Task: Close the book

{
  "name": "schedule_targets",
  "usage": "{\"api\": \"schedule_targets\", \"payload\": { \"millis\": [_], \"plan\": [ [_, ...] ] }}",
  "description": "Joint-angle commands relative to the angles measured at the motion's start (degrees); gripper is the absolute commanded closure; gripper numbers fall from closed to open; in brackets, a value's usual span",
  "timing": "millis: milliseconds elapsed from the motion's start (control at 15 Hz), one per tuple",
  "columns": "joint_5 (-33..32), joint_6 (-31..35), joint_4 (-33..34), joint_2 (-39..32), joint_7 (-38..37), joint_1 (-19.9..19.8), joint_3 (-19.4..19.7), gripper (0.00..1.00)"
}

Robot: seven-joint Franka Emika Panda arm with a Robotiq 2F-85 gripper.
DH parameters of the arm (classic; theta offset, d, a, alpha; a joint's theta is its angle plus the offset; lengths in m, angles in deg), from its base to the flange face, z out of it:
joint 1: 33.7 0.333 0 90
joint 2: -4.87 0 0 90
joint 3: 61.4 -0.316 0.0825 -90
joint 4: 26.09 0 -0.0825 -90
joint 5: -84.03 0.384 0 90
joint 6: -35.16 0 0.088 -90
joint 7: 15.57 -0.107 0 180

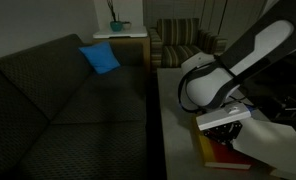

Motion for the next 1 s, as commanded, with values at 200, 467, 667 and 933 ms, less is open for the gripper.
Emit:
{"api": "schedule_targets", "payload": {
  "millis": [200,467,667,933],
  "plan": [
    [0.01,-4.42,1.51,0.0,-1.78,-2.16,-0.16,1.0],
    [1.18,-7.36,0.33,0.49,-6.11,-2.0,0.41,1.0],
    [1.05,-7.94,-0.98,1.45,-9.3,-1.88,0.62,1.0],
    [0.53,-8.82,-1.84,2.54,-12.47,-1.97,1.19,1.0]
  ]
}}
